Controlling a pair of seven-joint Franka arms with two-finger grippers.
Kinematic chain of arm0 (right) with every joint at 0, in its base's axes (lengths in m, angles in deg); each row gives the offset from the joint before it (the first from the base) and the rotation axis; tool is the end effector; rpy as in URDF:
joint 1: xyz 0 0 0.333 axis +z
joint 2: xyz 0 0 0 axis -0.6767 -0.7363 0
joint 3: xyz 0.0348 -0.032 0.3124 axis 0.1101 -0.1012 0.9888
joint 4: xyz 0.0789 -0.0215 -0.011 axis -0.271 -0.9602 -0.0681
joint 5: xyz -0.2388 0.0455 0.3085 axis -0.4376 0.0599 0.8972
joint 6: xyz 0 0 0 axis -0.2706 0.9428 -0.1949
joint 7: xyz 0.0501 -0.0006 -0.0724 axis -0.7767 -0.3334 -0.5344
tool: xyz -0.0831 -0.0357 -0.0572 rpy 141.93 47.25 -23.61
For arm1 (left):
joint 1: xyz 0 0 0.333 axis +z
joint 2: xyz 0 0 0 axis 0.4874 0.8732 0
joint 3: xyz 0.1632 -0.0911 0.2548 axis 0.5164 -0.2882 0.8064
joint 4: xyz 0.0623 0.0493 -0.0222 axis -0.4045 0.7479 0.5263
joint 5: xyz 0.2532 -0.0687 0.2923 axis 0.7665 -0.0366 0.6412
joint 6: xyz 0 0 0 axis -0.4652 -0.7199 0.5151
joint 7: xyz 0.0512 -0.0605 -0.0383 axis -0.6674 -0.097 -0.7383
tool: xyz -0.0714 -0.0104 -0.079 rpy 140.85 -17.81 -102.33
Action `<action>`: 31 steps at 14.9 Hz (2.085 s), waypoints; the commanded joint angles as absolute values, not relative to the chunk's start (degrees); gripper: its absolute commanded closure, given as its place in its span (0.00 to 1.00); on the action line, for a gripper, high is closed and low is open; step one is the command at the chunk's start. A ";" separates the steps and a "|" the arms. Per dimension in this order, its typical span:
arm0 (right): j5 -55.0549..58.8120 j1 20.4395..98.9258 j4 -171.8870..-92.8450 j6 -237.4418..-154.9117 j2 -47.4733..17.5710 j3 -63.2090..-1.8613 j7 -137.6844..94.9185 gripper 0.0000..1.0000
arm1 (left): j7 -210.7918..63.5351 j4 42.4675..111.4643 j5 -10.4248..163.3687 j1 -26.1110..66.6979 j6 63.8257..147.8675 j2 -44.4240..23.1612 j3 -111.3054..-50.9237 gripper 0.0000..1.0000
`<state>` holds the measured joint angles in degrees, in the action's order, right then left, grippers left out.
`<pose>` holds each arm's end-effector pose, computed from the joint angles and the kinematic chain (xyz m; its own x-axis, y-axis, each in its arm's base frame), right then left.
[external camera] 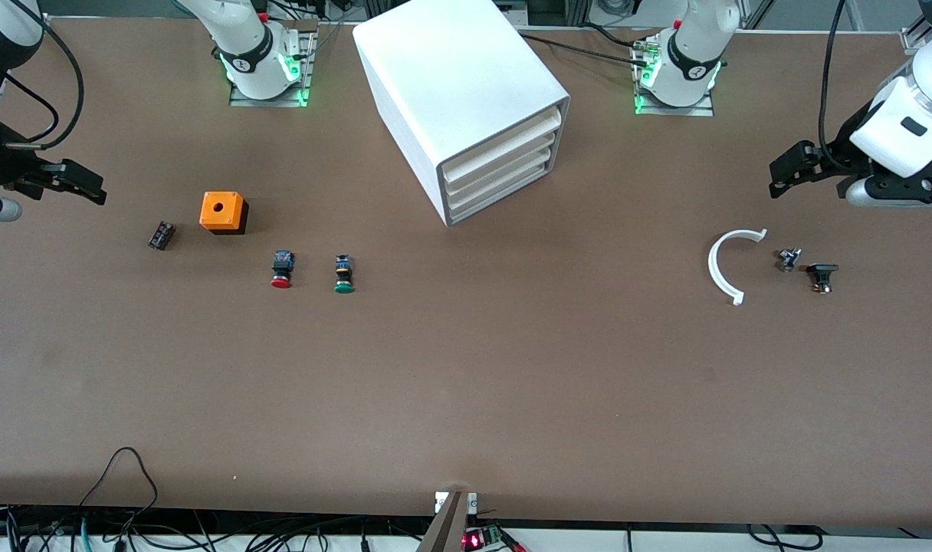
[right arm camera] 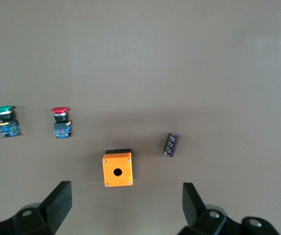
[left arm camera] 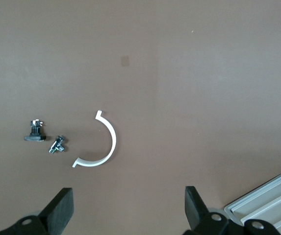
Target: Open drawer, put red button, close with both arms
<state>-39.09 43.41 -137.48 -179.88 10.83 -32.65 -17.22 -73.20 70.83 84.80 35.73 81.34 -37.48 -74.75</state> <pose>0.5437 -0.0524 0.5445 0.9973 -0.0561 -0.0465 -0.0530 -0.9965 0.0645 0.5486 -0.0534 0.6117 0.9999 0.0130 0.0025 0.0129 -0.9999 0.0075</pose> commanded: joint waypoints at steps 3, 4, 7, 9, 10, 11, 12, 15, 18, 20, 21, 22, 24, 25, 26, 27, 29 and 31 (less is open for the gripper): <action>-37.78 43.20 -137.76 -178.99 11.94 -32.97 -17.76 0.00 | -72.54 67.52 84.06 34.97 77.81 -33.98 -74.92 0.00; -37.78 43.29 -137.76 -178.99 11.94 -32.97 -17.76 0.00 | -72.63 67.52 84.14 34.79 77.28 -33.18 -75.27 0.00; -37.87 43.20 -137.76 -178.91 11.94 -32.97 -17.85 0.00 | -72.54 68.39 84.06 35.06 75.87 -31.95 -77.81 0.00; -37.87 43.11 -137.76 -178.91 11.85 -33.15 -17.85 0.00 | -72.10 70.14 83.80 34.97 73.16 -29.15 -77.91 0.00; -37.87 43.11 -137.76 -178.91 11.85 -33.15 -17.85 0.00 | -72.19 71.28 83.79 34.71 73.15 -27.39 -78.43 0.00; -37.87 43.11 -137.76 -178.91 11.85 -33.15 -17.85 0.00 | -72.01 71.56 83.10 34.18 73.23 -26.33 -78.78 0.00; -37.87 43.11 -137.76 -178.91 11.85 -33.15 -17.85 0.00 | -72.01 71.73 80.05 33.74 73.32 -24.58 -78.96 0.00; -37.87 43.11 -137.76 -178.82 11.94 -33.06 -17.85 0.00 | -71.92 76.19 69.41 32.60 78.74 -19.13 -78.96 0.00; -37.87 43.11 -137.76 -178.73 11.85 -33.15 -17.85 0.00 | -68.52 85.60 57.30 30.85 88.15 -17.63 -78.96 0.00; -37.87 43.11 -137.76 -178.56 11.77 -33.06 -18.02 0.00 | -60.19 90.26 49.99 30.40 90.80 -16.75 -79.13 0.00; -37.87 43.11 -137.76 -177.95 11.76 -33.06 -17.85 0.00 | -56.14 92.46 45.95 30.14 91.51 -16.31 -79.83 0.00; -37.78 43.11 -137.76 -177.50 11.68 -33.15 -17.76 0.00 | -52.88 94.22 42.35 29.70 92.56 -15.95 -79.84 0.00; -37.78 43.11 -137.67 -177.76 11.59 -33.15 -17.76 0.00 | -49.09 97.21 36.71 28.21 94.76 -15.43 -80.89 0.00; -37.78 43.11 -137.76 -177.85 11.50 -33.06 -17.76 0.00 | -47.68 98.01 34.51 27.77 95.64 -14.99 -82.20 0.00; -37.78 43.11 -137.76 -177.76 11.41 -33.15 -17.76 0.00 | -47.49 98.97 32.23 26.98 97.21 -14.81 -83.52 0.00; -37.78 43.11 -137.76 -177.68 11.41 -33.06 -17.84 0.00 | -47.40 100.55 30.20 26.80 98.79 -14.81 -85.27 0.00; -37.78 43.11 -137.67 -178.03 11.24 -33.06 -17.85 0.00 | -47.49 102.49 27.64 26.79 101.35 -14.98 -88.53 0.04; -37.69 43.20 -137.67 -178.11 10.89 -32.97 -17.85 0.00 | -47.40 103.37 27.63 26.79 103.98 -14.98 -90.64 0.12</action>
<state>-39.09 43.38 -137.47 -178.26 10.76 -33.10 -17.23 -49.22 101.52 29.26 26.36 101.64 -14.14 -88.97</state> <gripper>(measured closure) 0.000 0.035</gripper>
